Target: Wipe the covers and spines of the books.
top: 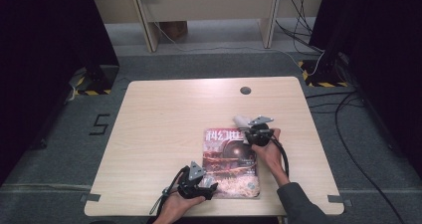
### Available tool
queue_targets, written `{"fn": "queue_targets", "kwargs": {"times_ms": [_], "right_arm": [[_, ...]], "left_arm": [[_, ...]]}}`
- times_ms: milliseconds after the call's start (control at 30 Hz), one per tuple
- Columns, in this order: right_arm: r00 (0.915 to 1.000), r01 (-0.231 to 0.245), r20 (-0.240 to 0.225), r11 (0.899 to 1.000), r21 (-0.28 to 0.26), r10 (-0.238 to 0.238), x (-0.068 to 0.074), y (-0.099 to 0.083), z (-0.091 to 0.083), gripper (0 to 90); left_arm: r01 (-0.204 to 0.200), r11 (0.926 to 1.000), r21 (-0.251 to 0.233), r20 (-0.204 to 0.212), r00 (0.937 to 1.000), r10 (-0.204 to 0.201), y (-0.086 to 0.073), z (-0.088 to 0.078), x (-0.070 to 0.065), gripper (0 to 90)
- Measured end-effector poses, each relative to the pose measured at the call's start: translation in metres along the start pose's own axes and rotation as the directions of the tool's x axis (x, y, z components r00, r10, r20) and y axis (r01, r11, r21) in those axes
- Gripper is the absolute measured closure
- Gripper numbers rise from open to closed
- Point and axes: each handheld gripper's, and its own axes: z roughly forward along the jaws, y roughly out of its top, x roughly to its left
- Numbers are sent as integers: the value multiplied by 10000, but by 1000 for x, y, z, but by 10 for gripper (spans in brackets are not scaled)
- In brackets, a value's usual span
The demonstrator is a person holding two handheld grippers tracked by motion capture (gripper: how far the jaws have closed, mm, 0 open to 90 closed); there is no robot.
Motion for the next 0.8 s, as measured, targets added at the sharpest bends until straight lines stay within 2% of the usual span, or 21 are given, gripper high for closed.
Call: {"fn": "queue_targets", "kwargs": {"times_ms": [33, 67, 133, 167, 200, 267, 300, 433, 500, 600, 667, 800], "right_arm": [[9985, 312, -450, 9995, 66, -309, 12, 1, -1, 734], [9985, 312, -450, 9995, 66, -309, 12, 1, -1, 734], [9971, 668, -372, 9977, 78, -664, 16, 3, 0, 728], [9986, 336, -404, 9994, 27, -334, 12, 3, 1, 726], [9986, 336, -404, 9994, 27, -334, 12, 3, 1, 726], [9998, 155, 109, 9999, -36, -155, 2, 2, 2, 726], [9988, -239, 436, 9997, -79, 242, -9, 0, 2, 726], [9968, -575, 543, 9982, -159, 583, -18, -2, 1, 726], [9967, -465, 664, 9988, -116, 472, -17, -2, 1, 732], [9995, -204, 244, 9998, -20, 205, -8, 0, 1, 732], [9999, -10, -117, 10000, -12, 10, 3, 1, 1, 732], [9967, 425, -694, 9991, 43, -421, 25, 5, 3, 732]], "left_arm": [[-2, 10000, 1, -2, 10000, 2, 0, 0, 0, 272], [-3, 10000, -5, -4, 10000, 3, 0, 0, 0, 272], [-4, 10000, -9, -1, 10000, 4, 0, 0, 0, 272], [-7, 10000, -14, 1, 10000, 7, 0, 0, 0, 272], [3, 10000, -27, 2, 10000, -3, 0, 0, 0, 272], [-6, 10000, -13, 5, 10000, 6, 0, 0, 0, 272], [-2, 10000, -9, 3, 10000, 2, 0, 0, 0, 272], [-5, 10000, -12, 16, 10000, 6, 0, 0, 0, 272], [35, 10000, -25, 3, 10000, -35, 0, 0, -1, 272], [29, 10000, -36, -31, 10000, -29, 0, 1, -3, 272], [15, 10000, -50, -18, 10000, -15, 0, 1, -3, 271], [34, 10000, -66, -40, 10000, -35, 0, 2, -4, 270]]}}
